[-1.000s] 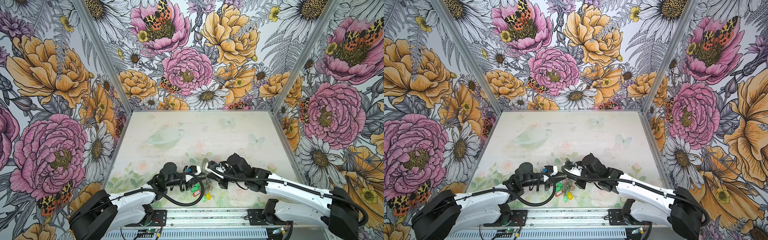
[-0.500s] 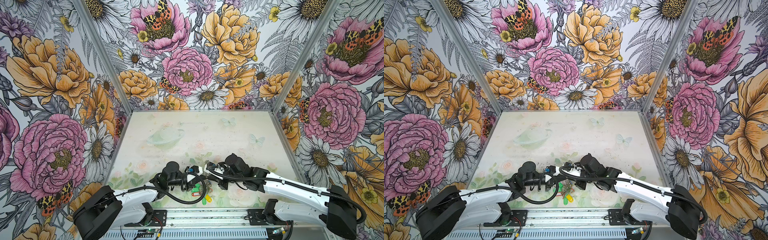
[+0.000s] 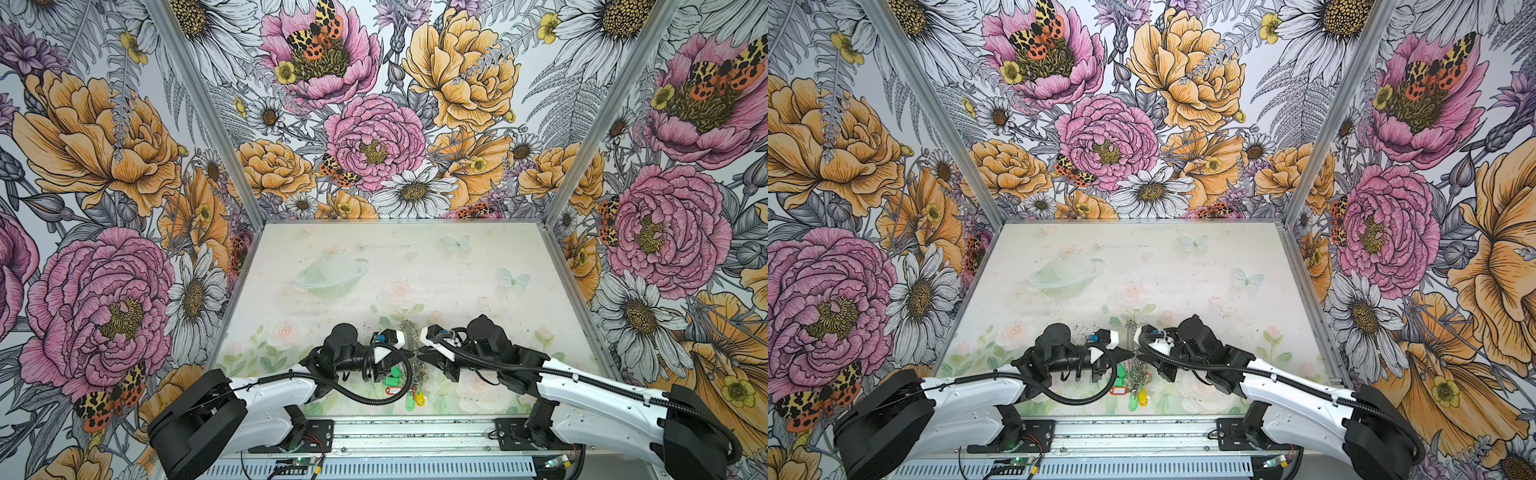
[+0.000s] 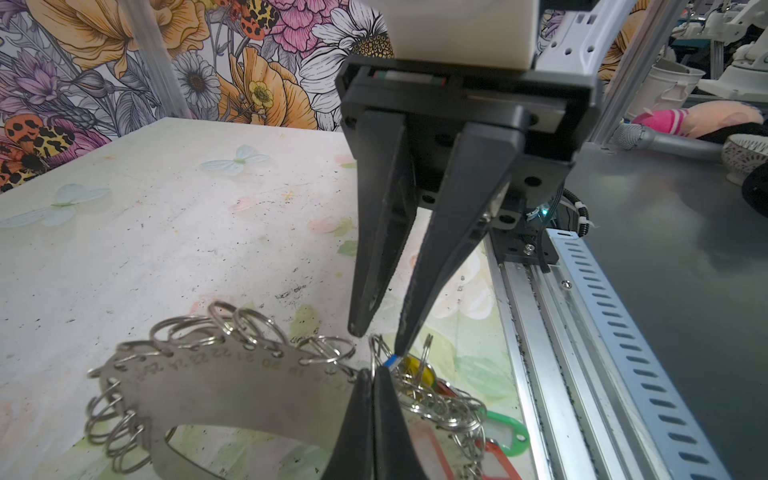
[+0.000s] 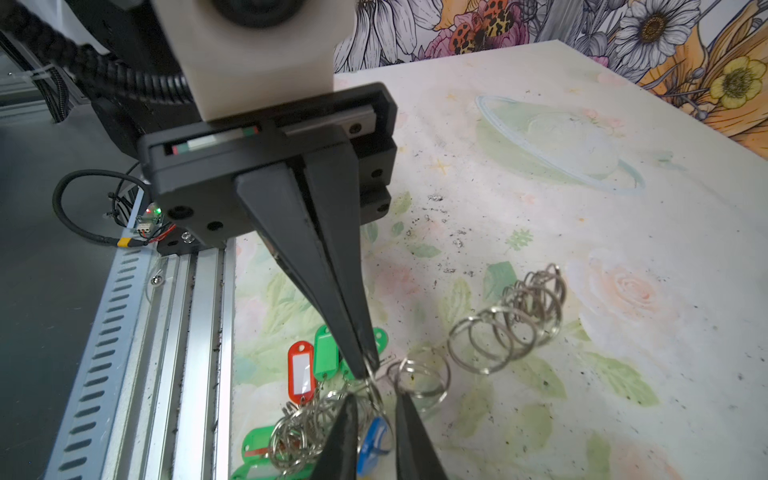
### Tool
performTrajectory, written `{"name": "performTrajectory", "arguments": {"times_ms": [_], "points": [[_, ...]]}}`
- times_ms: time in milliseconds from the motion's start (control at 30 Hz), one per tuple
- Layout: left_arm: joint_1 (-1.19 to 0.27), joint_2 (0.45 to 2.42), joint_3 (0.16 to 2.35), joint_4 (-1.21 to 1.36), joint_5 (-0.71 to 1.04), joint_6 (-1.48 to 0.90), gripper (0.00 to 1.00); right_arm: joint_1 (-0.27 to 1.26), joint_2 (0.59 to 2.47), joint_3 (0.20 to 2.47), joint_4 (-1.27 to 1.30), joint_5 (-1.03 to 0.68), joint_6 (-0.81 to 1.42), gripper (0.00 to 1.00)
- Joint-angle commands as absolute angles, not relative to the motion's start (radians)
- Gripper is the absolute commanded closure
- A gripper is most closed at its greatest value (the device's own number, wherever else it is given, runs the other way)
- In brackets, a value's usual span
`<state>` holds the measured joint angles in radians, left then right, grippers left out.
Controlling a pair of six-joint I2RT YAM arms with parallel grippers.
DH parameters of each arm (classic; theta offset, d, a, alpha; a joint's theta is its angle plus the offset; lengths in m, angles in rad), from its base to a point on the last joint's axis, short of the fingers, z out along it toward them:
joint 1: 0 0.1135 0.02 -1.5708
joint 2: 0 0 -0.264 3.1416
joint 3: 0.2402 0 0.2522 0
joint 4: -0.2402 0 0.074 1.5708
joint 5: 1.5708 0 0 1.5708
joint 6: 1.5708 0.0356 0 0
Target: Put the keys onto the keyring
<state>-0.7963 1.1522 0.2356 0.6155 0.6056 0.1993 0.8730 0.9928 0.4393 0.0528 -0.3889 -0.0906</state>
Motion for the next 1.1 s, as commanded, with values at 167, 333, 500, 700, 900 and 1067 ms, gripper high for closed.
{"name": "performTrajectory", "arguments": {"times_ms": [167,333,500,700,900,1067], "points": [[-0.782,1.121,0.222,0.74,0.622,0.158,1.0,0.847,1.039,0.422,0.195,-0.489,-0.037,0.93],[-0.777,1.118,0.212,0.767,0.62,0.143,1.0,0.847,1.066,0.428,0.195,-0.48,-0.037,0.95],[-0.769,1.114,0.199,0.807,0.611,0.124,1.0,0.846,1.065,0.417,0.203,-0.48,-0.03,0.93],[-0.764,1.12,0.192,0.85,0.6,0.107,1.0,0.847,1.085,0.403,0.247,-0.5,-0.014,0.89],[-0.76,1.126,0.187,0.882,0.597,0.091,1.0,0.847,1.097,0.398,0.272,-0.497,-0.005,0.86],[-0.761,1.144,0.189,0.898,0.603,0.086,1.0,0.847,1.106,0.399,0.317,-0.514,0.012,0.86]]}}
